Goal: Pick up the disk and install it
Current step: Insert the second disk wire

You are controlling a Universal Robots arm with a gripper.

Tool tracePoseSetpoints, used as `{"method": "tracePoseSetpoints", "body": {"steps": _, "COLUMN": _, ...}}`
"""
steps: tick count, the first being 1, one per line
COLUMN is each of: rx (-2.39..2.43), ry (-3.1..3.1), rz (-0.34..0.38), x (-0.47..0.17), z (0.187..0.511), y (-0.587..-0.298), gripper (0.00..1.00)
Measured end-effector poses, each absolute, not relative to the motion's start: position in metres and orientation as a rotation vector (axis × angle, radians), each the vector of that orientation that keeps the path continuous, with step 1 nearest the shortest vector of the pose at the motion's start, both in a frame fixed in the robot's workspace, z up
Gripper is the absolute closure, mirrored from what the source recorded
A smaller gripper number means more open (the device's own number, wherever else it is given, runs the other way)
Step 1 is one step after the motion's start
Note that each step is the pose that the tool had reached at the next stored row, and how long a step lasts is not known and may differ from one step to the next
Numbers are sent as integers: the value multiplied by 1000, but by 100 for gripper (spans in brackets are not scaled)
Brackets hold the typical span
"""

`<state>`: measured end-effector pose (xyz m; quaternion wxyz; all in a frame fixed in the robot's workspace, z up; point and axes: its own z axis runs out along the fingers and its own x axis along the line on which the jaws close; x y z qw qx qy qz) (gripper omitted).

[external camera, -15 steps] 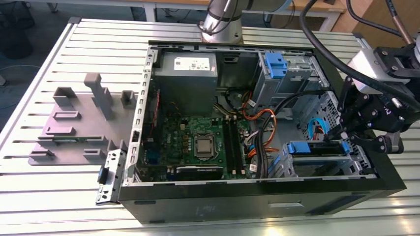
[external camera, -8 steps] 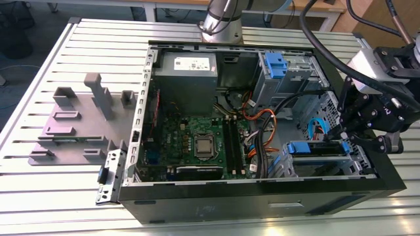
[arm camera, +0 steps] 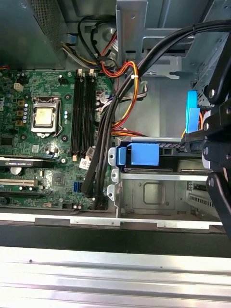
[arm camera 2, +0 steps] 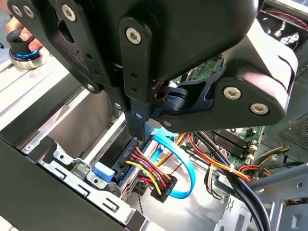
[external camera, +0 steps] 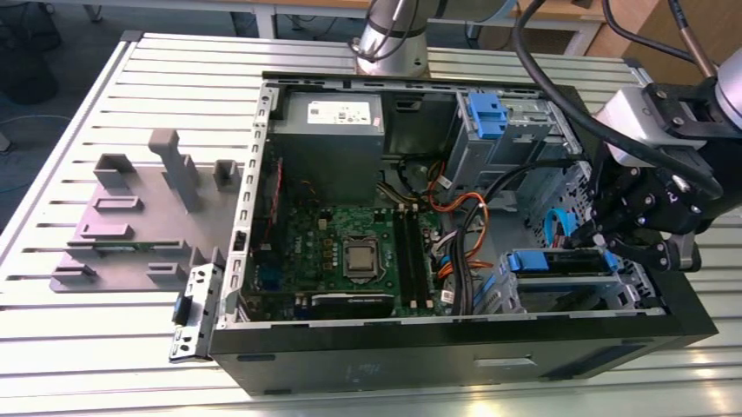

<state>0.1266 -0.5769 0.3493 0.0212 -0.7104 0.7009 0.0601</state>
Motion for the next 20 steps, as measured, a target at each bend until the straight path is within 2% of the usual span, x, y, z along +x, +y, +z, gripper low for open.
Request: {"method": "tracePoseSetpoints", "body": {"steps": 20, "rx": -2216, "ry": 2180, "rz": 170, "x": 129, "z": 342, "y": -579, "gripper": 89}}
